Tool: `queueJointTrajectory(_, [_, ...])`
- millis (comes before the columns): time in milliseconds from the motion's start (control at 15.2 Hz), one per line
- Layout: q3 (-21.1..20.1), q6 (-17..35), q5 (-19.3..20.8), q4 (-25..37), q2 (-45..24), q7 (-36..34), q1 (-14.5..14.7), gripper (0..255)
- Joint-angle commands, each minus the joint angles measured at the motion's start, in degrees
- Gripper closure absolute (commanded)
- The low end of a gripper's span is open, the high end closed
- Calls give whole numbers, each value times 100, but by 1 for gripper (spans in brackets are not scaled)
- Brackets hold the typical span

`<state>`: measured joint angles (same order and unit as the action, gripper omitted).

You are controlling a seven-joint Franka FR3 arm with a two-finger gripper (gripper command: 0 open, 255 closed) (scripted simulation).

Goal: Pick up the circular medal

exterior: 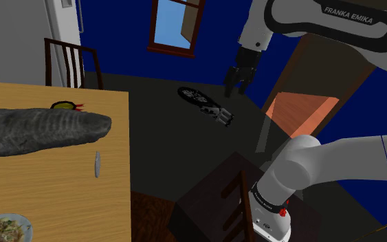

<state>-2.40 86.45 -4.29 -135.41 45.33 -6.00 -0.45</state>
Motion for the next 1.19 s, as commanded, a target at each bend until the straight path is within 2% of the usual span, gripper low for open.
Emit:
queueJointTrajectory(0, [0, 0, 0, 0, 0, 0, 0, 0])
queueJointTrajectory(660, [-1320, 1335, -778, -375, -756, -1623, 194, 0])
queueJointTrajectory(1122, [-2258, 2335, -959, -126, -1849, -2790, 179, 0])
